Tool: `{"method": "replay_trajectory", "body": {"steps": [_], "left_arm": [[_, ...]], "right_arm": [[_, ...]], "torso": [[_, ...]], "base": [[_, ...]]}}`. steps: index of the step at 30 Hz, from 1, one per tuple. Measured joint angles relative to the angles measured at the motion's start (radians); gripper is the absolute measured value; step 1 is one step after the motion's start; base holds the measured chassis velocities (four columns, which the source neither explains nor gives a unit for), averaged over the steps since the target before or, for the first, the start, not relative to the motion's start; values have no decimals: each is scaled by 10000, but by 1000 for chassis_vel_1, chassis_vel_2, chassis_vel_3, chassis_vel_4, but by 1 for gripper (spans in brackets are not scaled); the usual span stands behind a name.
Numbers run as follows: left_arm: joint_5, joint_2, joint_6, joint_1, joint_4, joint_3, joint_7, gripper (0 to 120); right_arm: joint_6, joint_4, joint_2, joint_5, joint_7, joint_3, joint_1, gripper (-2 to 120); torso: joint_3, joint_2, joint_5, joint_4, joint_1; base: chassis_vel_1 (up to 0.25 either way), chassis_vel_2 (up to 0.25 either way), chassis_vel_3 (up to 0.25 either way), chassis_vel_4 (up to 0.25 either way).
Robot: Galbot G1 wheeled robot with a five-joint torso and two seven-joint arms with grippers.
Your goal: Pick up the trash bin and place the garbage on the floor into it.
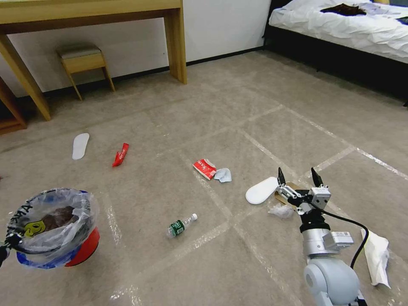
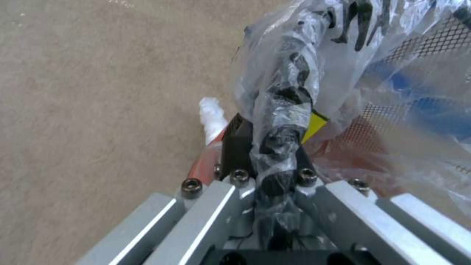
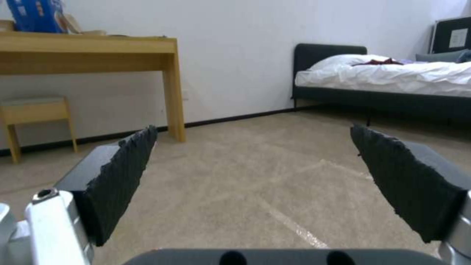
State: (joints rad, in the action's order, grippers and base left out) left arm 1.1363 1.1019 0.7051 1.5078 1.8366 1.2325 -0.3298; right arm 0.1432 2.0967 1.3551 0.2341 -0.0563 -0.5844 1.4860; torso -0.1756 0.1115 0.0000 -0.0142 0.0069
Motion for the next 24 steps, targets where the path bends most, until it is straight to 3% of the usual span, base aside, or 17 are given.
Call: {"method": "replay_trajectory", "body": {"steps": [14, 21, 24], "left_arm": [[-99, 34, -5, -6, 4, -78, 9, 0], [-133, 23, -5, -148, 15, -341, -9, 0], [-133, 31, 1, -145, 106, -369, -38, 0]], "right_arm": [[215, -322, -140, -248, 70, 68, -306, 100], [-881, -547, -953, 12, -226, 772, -1032, 100], [-1672, -761, -1813, 831, -463, 1569, -1755, 100]], "torso": [[0, 0, 0, -1, 0], [0, 0, 0, -4, 0], [0, 0, 3, 1, 0]], "base": [[-36, 38, 35, -38], [0, 0, 0, 0], [0, 0, 0, 0]]}}
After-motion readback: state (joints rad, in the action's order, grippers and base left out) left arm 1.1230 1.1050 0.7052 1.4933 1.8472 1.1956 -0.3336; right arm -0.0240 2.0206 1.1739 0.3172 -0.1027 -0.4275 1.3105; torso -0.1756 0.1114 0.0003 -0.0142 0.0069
